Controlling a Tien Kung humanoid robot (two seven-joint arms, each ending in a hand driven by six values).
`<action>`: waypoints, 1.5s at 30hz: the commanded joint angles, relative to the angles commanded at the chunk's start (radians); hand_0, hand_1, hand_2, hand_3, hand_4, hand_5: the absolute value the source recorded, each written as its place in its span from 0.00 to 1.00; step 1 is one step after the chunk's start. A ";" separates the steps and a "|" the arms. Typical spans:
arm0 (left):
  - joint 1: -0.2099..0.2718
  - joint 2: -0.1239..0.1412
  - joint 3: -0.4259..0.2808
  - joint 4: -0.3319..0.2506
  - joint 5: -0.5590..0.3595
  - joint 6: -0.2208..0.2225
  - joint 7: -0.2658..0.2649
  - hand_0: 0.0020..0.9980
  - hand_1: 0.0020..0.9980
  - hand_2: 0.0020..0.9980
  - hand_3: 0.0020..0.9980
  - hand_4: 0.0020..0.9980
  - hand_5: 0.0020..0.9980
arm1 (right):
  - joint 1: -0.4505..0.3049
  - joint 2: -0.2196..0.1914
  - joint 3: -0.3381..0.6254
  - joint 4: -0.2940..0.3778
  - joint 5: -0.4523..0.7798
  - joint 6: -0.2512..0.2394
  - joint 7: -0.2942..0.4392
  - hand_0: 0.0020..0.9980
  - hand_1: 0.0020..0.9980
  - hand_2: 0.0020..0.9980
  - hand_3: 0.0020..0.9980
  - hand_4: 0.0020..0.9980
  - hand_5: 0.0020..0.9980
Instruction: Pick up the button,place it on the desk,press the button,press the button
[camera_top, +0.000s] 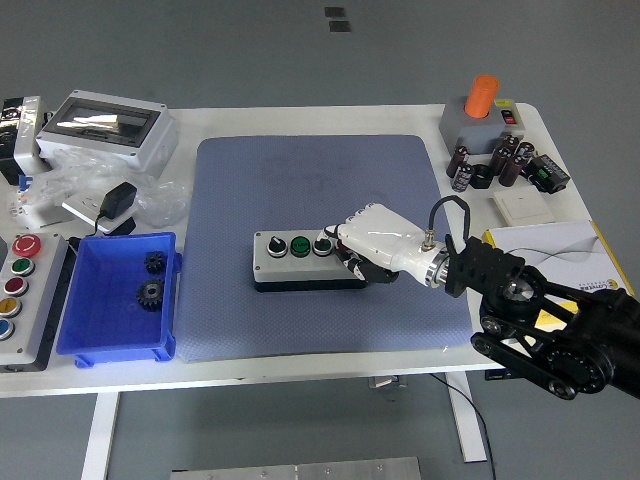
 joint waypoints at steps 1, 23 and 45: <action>0.000 0.000 0.000 0.000 -0.001 0.000 0.000 0.73 0.73 0.66 0.66 0.74 0.46 | 0.000 0.000 0.001 -0.002 0.008 0.000 0.002 0.15 0.12 0.13 0.66 0.26 0.00; 0.001 -0.002 0.008 0.000 -0.007 -0.005 -0.004 0.73 0.73 0.66 0.66 0.75 0.47 | -0.015 0.002 0.034 -0.037 0.219 0.028 0.039 0.15 0.12 0.13 0.66 0.25 0.00; 0.004 -0.003 0.013 0.000 -0.009 -0.006 -0.001 0.73 0.73 0.66 0.66 0.76 0.47 | -0.014 -0.014 0.162 0.062 0.229 0.035 0.003 0.15 0.19 0.25 0.71 0.42 0.13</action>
